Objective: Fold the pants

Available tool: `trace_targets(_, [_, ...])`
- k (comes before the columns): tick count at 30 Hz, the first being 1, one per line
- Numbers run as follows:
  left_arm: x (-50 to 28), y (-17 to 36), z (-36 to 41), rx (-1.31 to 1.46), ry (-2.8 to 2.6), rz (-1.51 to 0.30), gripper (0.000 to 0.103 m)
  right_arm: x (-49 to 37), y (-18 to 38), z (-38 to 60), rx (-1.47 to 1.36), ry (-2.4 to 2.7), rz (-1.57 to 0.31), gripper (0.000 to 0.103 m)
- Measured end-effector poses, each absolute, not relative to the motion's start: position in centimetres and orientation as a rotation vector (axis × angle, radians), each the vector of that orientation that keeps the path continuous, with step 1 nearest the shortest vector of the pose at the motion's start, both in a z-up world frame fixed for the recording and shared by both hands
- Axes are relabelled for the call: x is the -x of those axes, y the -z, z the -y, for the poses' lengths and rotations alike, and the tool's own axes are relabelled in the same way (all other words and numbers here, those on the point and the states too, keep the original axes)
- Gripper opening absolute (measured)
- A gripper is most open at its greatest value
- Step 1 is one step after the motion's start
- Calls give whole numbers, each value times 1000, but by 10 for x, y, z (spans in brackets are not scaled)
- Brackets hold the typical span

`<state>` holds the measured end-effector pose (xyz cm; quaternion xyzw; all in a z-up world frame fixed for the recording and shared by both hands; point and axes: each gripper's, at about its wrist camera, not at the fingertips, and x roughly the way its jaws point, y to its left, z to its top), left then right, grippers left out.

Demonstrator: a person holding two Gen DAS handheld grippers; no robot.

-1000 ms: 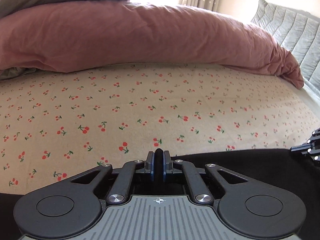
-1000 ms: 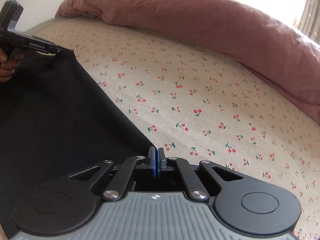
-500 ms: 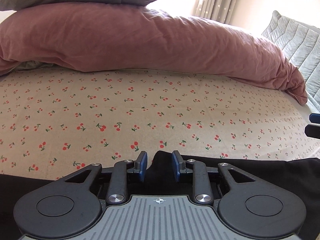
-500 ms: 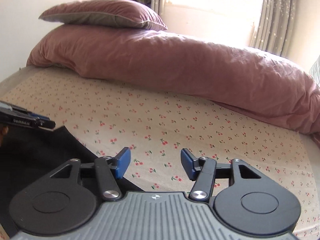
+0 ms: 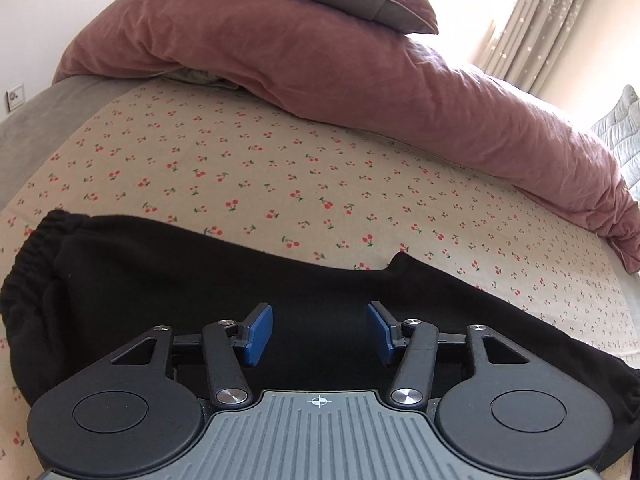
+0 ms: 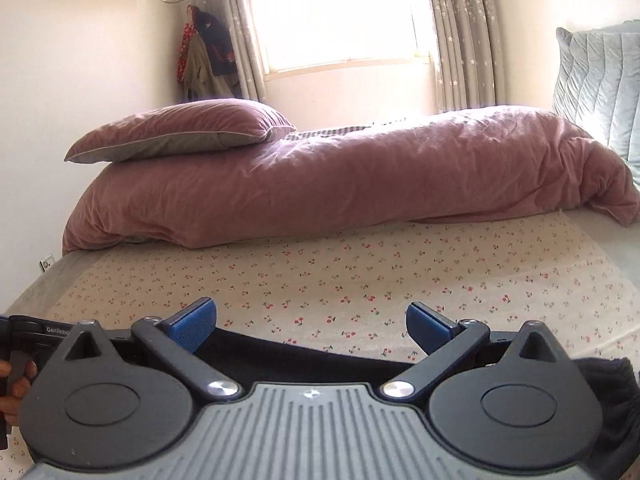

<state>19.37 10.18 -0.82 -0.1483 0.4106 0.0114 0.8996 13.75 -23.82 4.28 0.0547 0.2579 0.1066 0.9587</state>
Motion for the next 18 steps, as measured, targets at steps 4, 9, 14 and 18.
trace_targets(4, [-164,13,-115,253,-53,-831,63,-147,-4,225,-82,-201,-703,96])
trace_targets(9, [-135,31,-149,242,-118,-821,65,-138,24,215,6,-217,-756,96])
trace_targets(14, [-127,53,-187,285,-170,-854,68,-136,57,217,59,-208,-856,95])
trace_targets(18, [-117,53,-202,343,-137,-855,68,-136,78,221,90,-219,-974,78])
